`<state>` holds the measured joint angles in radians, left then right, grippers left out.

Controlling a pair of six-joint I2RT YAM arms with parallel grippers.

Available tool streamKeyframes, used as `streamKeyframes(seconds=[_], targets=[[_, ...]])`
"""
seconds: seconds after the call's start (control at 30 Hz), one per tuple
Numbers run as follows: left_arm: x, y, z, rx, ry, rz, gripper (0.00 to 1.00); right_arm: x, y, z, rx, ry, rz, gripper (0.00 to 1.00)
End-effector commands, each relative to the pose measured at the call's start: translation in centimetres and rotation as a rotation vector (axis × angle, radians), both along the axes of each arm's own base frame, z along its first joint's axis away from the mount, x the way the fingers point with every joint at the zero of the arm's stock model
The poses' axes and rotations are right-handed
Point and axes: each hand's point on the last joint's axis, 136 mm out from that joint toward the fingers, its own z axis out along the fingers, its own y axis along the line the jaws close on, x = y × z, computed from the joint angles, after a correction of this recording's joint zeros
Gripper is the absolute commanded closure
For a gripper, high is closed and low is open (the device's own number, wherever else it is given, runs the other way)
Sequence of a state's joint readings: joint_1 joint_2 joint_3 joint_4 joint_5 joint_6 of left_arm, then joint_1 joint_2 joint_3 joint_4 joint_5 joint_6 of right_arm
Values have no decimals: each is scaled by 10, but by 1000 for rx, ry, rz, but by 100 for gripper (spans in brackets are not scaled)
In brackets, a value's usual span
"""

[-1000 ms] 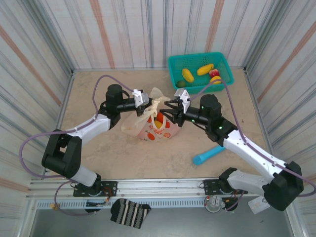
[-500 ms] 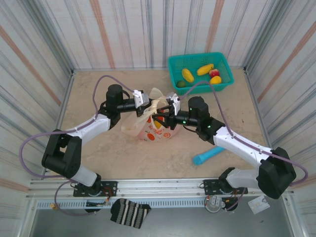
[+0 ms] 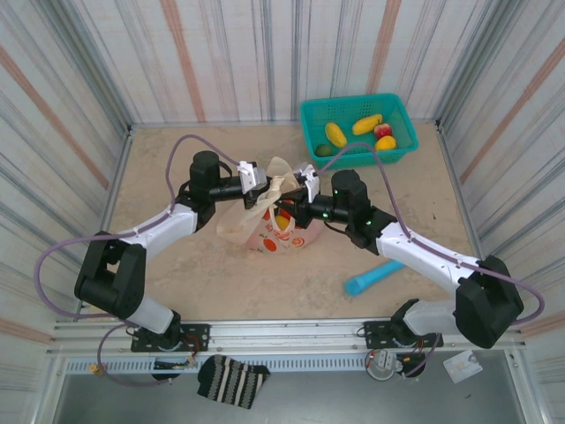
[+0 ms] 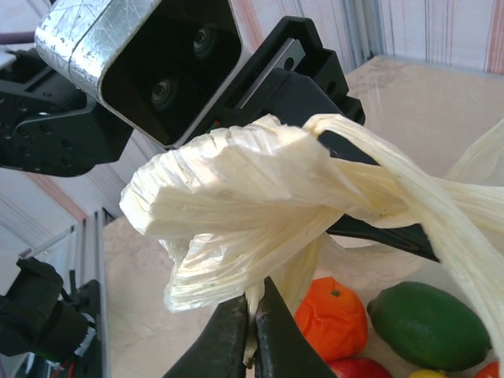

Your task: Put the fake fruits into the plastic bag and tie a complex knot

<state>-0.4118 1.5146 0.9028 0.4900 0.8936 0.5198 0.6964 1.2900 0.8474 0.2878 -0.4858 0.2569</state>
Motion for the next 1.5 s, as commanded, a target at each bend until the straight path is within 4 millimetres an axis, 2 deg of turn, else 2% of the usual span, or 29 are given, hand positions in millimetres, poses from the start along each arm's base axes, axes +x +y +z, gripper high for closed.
streamKeyframes(seconds=[0.0, 0.2, 0.33, 0.57, 0.7, 0.83, 0.93, 1.03, 1.1, 1.3, 1.4, 1.47], targets=[[1, 5, 6, 5, -28, 27, 100, 2, -2, 18, 23, -27, -13, 100], [23, 19, 7, 11, -42, 165, 100, -1, -28, 13, 14, 52, -75, 100], [38, 33, 11, -3, -50, 255, 100, -1, -47, -1, -25, 138, -132, 100], [48, 43, 14, -11, -67, 324, 100, -9, -68, -14, -75, 179, -188, 100], [54, 51, 20, -18, -88, 393, 100, -1, -79, -6, -84, 183, -236, 100], [65, 67, 38, -35, -137, 518, 100, 14, -88, 9, -94, 182, -301, 100], [59, 71, 49, -19, -192, 531, 100, 25, -91, 12, -121, 240, -328, 100], [37, 58, 43, 85, -256, 404, 100, 29, -89, 14, -121, 272, -318, 100], [34, 52, 44, 130, -284, 402, 100, 31, -88, 19, -115, 267, -316, 100], [40, 50, 62, 185, -452, 594, 100, 37, -90, 33, -125, 242, -339, 100], [55, 63, 97, 158, -606, 873, 100, 45, -96, 40, -138, 251, -380, 100], [59, 70, 112, 179, -682, 1000, 100, 52, -99, 42, -148, 265, -415, 100]])
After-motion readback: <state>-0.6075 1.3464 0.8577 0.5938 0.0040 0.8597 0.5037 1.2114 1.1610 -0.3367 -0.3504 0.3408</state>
